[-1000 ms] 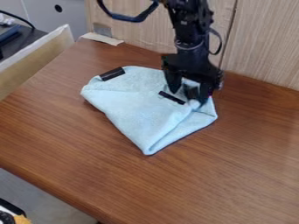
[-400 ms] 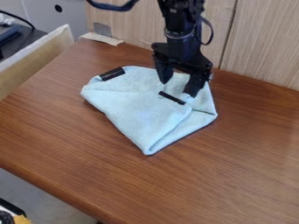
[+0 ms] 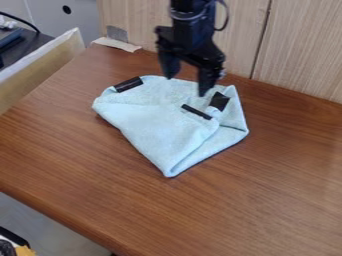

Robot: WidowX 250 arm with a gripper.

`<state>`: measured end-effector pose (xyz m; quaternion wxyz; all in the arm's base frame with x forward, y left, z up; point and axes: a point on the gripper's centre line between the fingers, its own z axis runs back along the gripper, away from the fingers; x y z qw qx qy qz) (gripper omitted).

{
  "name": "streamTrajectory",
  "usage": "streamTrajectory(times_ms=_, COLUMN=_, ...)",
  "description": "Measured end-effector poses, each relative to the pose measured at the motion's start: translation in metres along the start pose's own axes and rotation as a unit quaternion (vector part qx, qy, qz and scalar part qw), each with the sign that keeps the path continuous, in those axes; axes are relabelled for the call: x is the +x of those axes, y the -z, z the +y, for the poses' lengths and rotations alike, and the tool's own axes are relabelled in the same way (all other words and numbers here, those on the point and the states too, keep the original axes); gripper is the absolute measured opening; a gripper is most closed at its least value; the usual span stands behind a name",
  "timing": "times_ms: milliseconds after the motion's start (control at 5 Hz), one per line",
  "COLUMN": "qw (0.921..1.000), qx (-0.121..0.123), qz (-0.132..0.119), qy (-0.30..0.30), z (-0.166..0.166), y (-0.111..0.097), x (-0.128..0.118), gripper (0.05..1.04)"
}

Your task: Unfold the cloth from bottom left to top right

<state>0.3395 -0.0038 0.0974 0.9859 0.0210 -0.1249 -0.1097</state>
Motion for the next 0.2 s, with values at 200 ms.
streamTrajectory(times_ms=200, qw=0.9999, qx=0.004, qz=0.015, qy=0.002, z=0.0145, y=-0.0092, x=-0.0210, gripper=1.001)
